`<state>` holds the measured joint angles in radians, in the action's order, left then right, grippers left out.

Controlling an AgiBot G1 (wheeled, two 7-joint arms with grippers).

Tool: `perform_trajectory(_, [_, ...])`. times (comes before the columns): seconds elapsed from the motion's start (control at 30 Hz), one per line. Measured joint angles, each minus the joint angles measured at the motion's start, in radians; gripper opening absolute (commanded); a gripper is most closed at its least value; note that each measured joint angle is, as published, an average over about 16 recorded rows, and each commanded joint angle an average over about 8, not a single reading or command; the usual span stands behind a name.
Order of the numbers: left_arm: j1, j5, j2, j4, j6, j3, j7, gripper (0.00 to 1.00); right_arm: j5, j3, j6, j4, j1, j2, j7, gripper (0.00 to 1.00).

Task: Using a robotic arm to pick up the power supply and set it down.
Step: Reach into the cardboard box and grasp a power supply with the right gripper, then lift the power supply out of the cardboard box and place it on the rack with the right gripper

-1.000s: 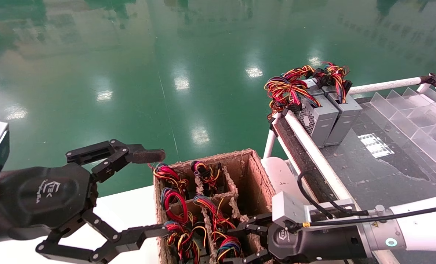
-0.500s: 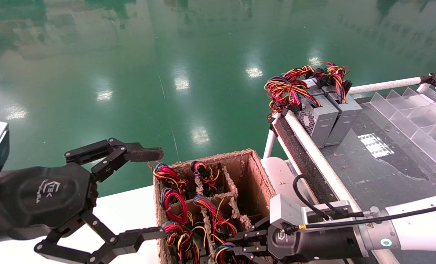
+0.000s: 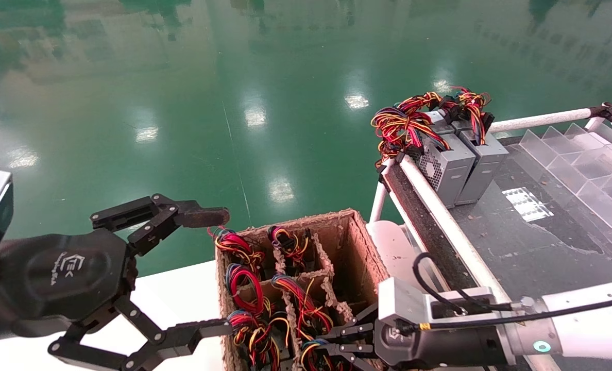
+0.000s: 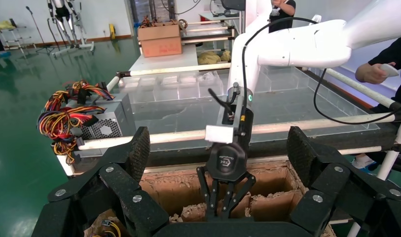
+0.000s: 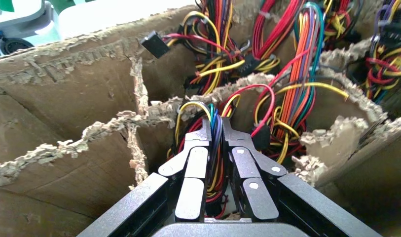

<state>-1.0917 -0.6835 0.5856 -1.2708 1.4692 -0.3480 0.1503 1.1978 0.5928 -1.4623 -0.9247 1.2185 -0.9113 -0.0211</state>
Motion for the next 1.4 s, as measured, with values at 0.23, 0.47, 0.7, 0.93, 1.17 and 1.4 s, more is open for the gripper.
perform_trajectory(0.23, [0.0, 0.0, 0.0, 0.0, 0.0, 0.0, 0.0, 1.0, -0.07, -0.041, -0.014, -0.058, -0.019, 0.046, -0.002, 0.0])
perform_trajectory(0.47, [0.0, 0.0, 0.0, 0.0, 0.0, 0.0, 0.0, 1.0, -0.171, -0.099, -0.051, -0.089, -0.005, 0.11, -0.021, 0.0])
perform_trajectory(0.7, [0.0, 0.0, 0.0, 0.0, 0.0, 0.0, 0.0, 1.0, -0.298, -0.178, -0.084, -0.077, 0.038, 0.189, -0.034, 0.0])
perform_trajectory(0.93, [0.0, 0.0, 0.0, 0.0, 0.0, 0.0, 0.0, 1.0, -0.389, -0.251, -0.081, -0.02, 0.09, 0.264, -0.019, 0.0])
perform_trajectory(1.17, [0.0, 0.0, 0.0, 0.0, 0.0, -0.001, 0.0, 1.0, -0.389, -0.291, -0.034, 0.083, 0.149, 0.313, 0.038, 0.0])
perform_trajectory(1.4, [0.0, 0.0, 0.0, 0.0, 0.0, -0.001, 0.0, 1.0, -0.319, -0.294, 0.019, 0.228, 0.217, 0.341, 0.124, 0.0])
